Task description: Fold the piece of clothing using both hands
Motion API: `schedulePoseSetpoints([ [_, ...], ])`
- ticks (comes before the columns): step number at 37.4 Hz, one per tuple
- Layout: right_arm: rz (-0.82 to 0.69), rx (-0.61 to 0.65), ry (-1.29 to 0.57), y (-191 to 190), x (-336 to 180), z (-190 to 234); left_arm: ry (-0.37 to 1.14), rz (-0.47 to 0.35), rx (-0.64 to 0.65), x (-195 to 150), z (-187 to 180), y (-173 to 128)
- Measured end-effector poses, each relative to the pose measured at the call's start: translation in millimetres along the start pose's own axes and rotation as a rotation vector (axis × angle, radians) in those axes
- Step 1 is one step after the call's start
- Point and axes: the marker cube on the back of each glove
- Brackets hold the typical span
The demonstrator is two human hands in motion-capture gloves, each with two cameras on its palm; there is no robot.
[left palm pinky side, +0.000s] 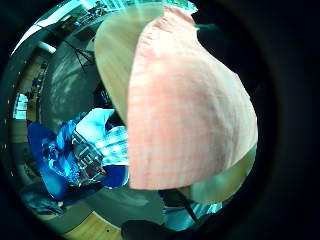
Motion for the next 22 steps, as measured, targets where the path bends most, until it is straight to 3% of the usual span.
schedulePoseSetpoints([
  [10, -0.394, -0.158, 0.143, 73, -180, 125, 0.057, -0.129, 0.151, -57, -42, 47],
  [17, -0.494, -0.297, 0.258, 139, -210, 187, 0.115, -0.241, 0.226, -91, -53, 80],
  [22, -0.535, -0.305, 0.278, 157, -207, 214, 0.136, -0.279, 0.239, -102, -54, 92],
])
